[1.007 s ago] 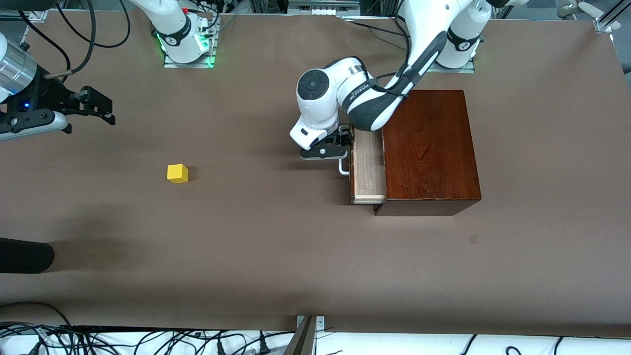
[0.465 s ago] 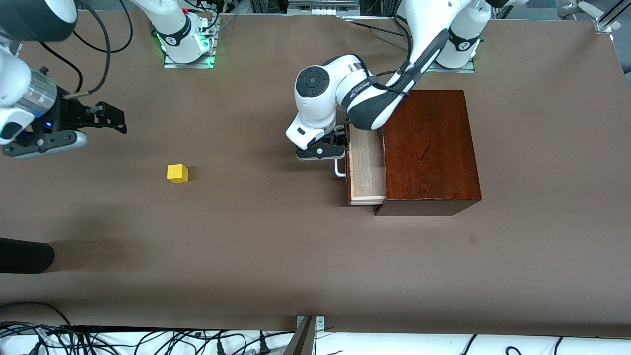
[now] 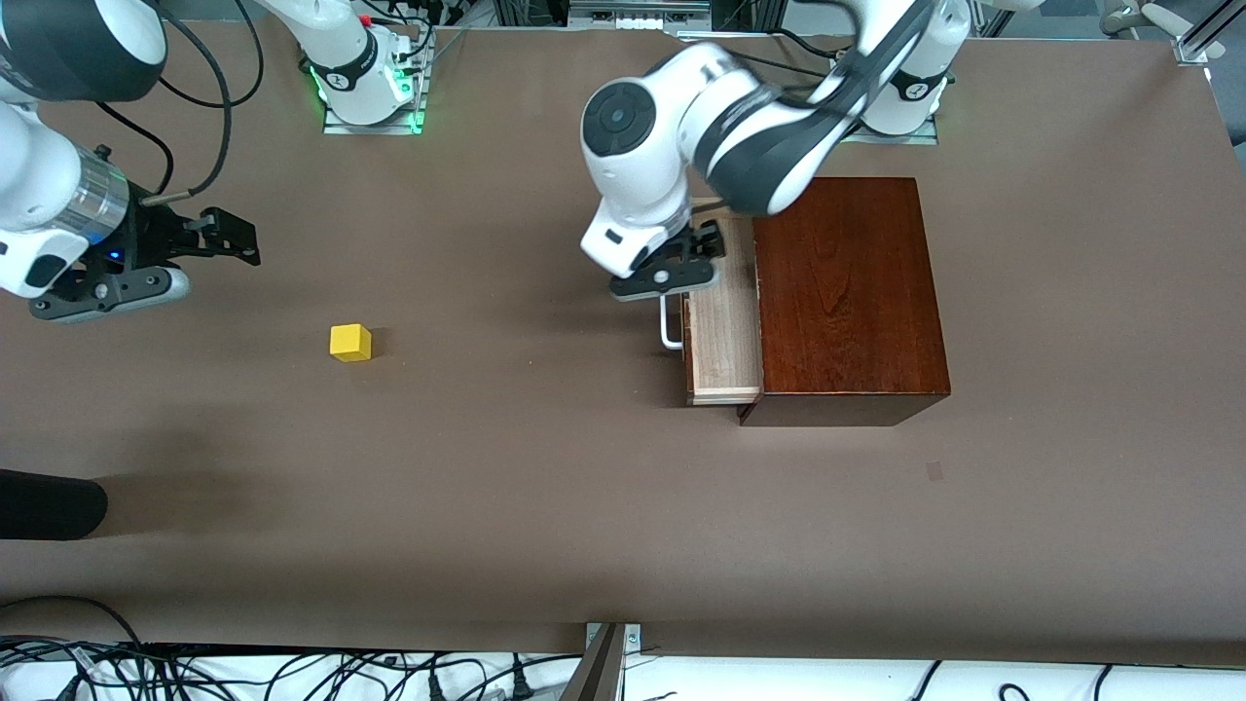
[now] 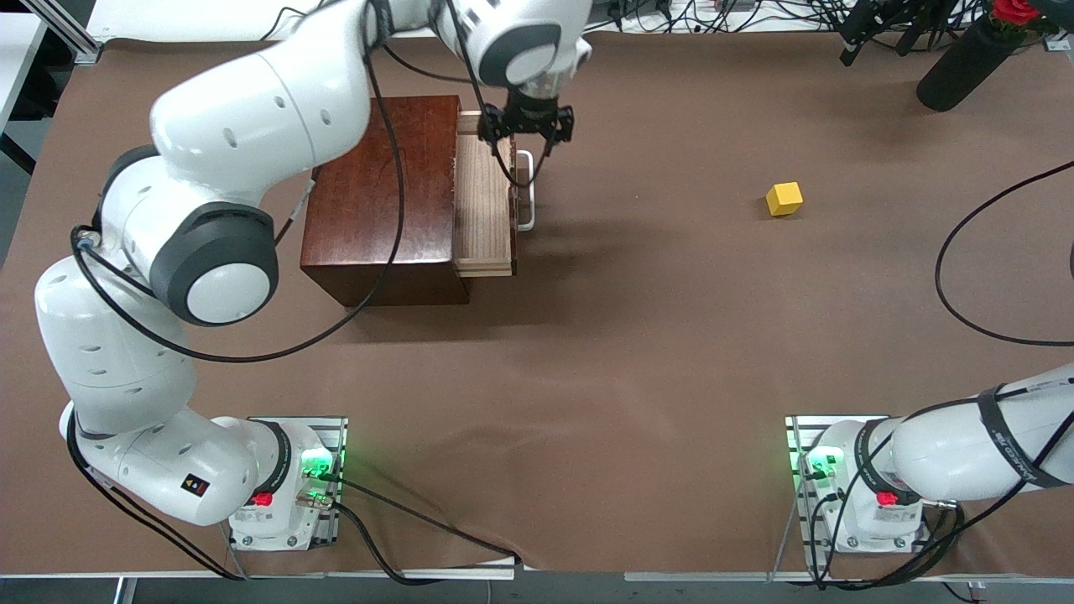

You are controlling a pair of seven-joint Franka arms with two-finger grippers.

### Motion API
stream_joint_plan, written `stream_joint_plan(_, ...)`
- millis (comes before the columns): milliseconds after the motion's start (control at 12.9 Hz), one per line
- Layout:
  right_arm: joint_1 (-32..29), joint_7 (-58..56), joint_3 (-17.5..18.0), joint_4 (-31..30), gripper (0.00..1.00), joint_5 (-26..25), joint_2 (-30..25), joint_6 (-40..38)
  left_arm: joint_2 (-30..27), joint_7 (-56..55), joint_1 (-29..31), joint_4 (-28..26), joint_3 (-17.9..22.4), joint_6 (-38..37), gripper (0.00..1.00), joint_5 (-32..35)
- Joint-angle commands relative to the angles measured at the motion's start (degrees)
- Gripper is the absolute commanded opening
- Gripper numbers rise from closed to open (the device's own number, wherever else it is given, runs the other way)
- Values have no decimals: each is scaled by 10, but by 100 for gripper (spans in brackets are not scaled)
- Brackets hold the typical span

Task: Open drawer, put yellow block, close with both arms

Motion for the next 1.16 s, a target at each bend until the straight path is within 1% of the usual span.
stream_joint_plan(0, 0, -9, 3, -64, 100, 2, -3, 73, -32, 89, 64, 27, 0, -47, 100, -2)
stream_joint_plan(155, 1, 1, 4, -92, 100, 2, 2, 105, -61, 175, 125, 27, 0, -65, 100, -7)
stream_joint_plan(232, 1, 1, 4, -119, 100, 3, 4, 136, -74, 214, 159, 27, -2, -76, 100, -10)
stream_joint_plan(387, 1, 5, 5, -172, 100, 3, 4, 196, -81, 296, 227, 27, -2, -79, 100, -14)
stream_joint_plan(542, 1, 6, 5, -219, 100, 4, 12, 259, -113, 387, 290, 15, 1, -73, 100, -65)
stream_joint_plan(620, 1, 6, 5, -240, 100, 4, 15, 293, -147, 433, 307, -24, 10, -71, 100, -93)
stream_joint_plan(697, 1, 6, 5, -258, 100, 4, 23, 324, -190, 472, 299, -66, 51, -55, 100, -95)
stream_joint_plan(775, 1, 6, 5, -271, 100, 4, 34, 352, -230, 510, 290, -114, 91, -21, 100, -100)
stream_joint_plan(852, 1, 6, 5, -283, 100, 6, 44, 379, -264, 551, 281, -151, 117, -1, 100, -109)
stream_joint_plan(930, 1, 6, 5, -301, 100, 8, 51, 409, -287, 579, 274, -174, 145, 8, 100, -117)
stream_joint_plan(1007, 1, 6, 5, -324, 100, 9, 54, 447, -302, 597, 250, -193, 177, 9, 100, -122)
stream_joint_plan(1085, 1, 6, 5, -340, 100, 9, 59, 474, -307, 610, 215, -197, 221, 8, 100, -123)
